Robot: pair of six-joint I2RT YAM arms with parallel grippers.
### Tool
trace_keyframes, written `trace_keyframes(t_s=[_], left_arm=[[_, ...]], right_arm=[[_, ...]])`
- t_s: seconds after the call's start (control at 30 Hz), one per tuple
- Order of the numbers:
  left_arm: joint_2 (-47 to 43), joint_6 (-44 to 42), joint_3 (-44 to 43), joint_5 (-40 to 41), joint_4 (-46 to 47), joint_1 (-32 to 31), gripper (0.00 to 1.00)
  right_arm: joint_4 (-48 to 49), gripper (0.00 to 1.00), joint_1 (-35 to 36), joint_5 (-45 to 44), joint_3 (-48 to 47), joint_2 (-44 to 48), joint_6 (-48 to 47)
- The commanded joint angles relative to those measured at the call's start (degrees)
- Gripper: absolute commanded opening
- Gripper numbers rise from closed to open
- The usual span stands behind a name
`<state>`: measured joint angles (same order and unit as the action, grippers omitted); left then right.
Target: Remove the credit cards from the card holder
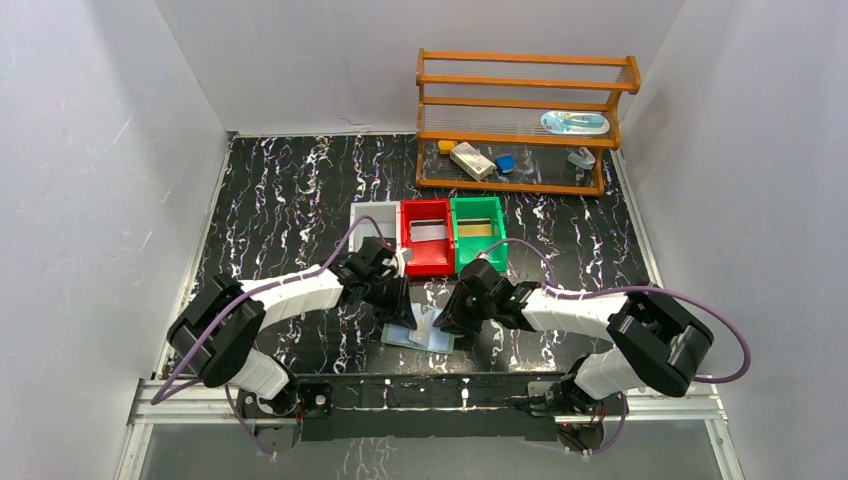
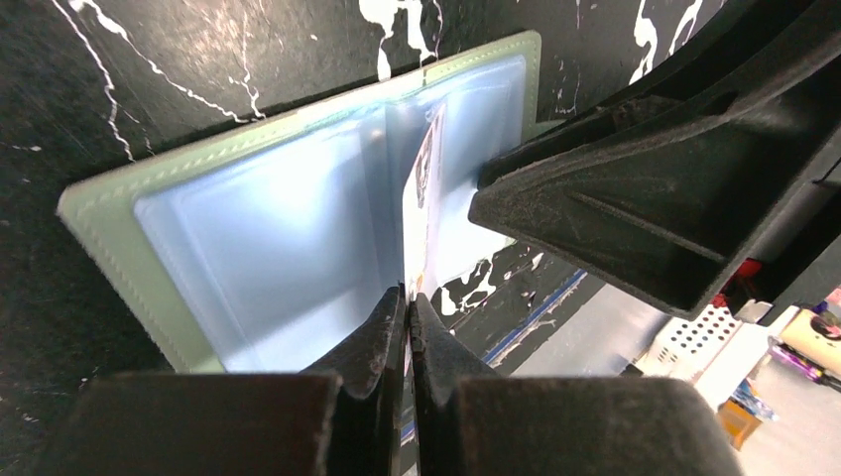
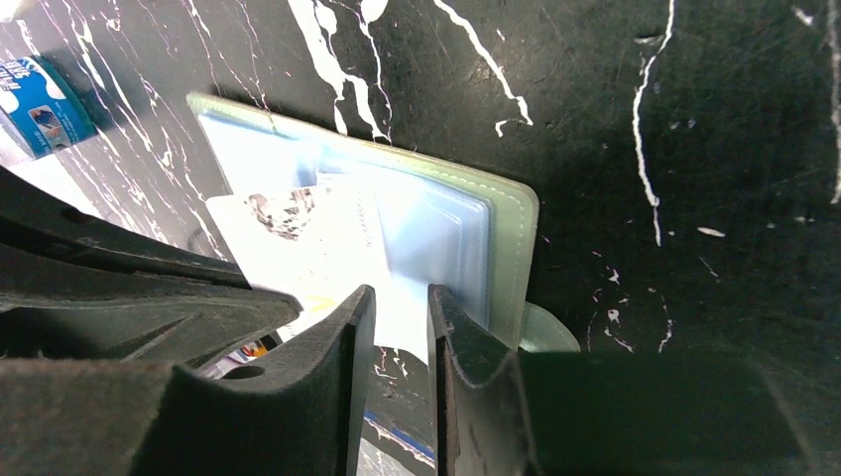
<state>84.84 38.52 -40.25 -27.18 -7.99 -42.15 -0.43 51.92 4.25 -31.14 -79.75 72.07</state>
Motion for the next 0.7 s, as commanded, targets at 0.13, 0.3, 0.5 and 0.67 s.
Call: trace_keyframes(t_s=[0.13,0.3,0.5,0.67], left_arm=[[-5.79,-1.46,-3.55,7.76,-7.20,-0.04,0.00],[-8.06,-1.19,-2.79,9.07,-7.35,-0.04,0.00],[-8.41,-1.61,-3.60,9.47,-8.15,-0.04,0.00],[-10.73,-2.52,-5.05,12.83,-11.62,0.01,0.00]], right_arm=[[-7.68,0.38,-1.72,-0.96,-1.33,-0.61,-7.39],[-9.22,0.41,-1.74,-0.62,-4.82,1.52,-10.92],[-6.75,0.45,-1.75,3.14,-6.55,2.84,-12.06],[-4.90,0.56,-1.74,4.01,-7.27,3.19,-11.36]])
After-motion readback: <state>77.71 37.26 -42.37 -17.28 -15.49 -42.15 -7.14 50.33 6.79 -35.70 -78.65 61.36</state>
